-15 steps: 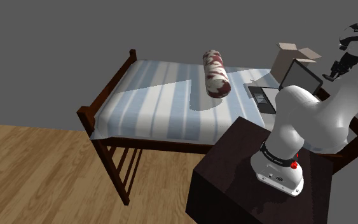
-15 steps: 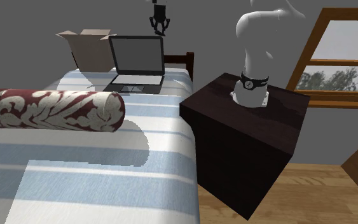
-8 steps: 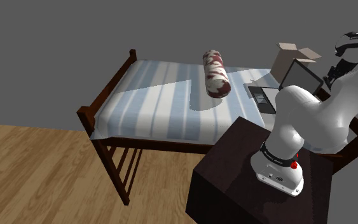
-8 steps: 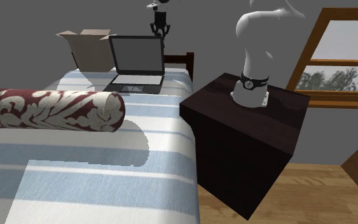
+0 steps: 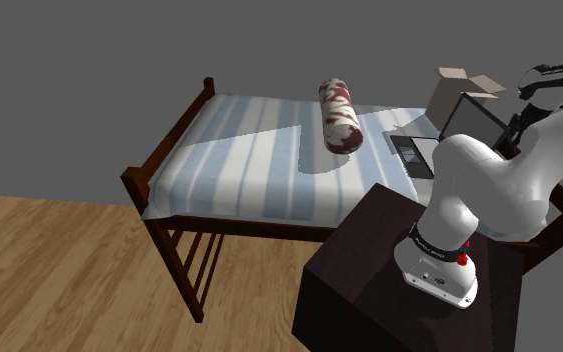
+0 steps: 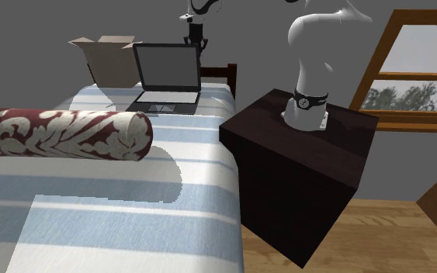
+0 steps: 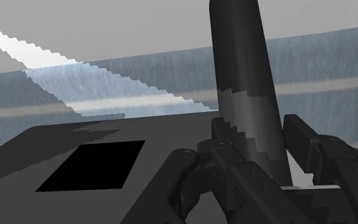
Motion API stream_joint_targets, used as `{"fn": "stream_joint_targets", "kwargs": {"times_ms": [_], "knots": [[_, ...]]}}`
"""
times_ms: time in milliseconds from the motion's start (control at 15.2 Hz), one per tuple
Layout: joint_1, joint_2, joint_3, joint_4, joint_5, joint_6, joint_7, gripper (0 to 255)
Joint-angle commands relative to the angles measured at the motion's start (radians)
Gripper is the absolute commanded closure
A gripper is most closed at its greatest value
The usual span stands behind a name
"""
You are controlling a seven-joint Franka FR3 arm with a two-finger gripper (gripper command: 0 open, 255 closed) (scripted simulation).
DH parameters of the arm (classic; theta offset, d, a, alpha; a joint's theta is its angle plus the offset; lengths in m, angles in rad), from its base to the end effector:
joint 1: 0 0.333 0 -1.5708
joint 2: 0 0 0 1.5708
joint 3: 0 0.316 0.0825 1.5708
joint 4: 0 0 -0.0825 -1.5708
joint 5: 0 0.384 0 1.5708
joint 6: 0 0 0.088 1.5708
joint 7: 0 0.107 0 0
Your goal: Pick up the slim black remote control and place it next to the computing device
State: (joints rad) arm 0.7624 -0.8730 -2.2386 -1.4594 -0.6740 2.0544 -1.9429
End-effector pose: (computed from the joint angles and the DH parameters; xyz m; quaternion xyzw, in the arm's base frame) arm -0.1062 -0.7095 0.2999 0.9597 0.2781 0.0160 0.0374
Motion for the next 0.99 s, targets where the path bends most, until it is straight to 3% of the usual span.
{"fn": "stream_joint_targets", "kwargs": {"times_ms": [0, 924], "knots": [[0.001, -0.011, -0.008, -0.010, -0.009, 0.019, 0.005, 255], [0.037, -0.110, -0.078, -0.018, -0.074, 0.126, 0.030, 255]]}}
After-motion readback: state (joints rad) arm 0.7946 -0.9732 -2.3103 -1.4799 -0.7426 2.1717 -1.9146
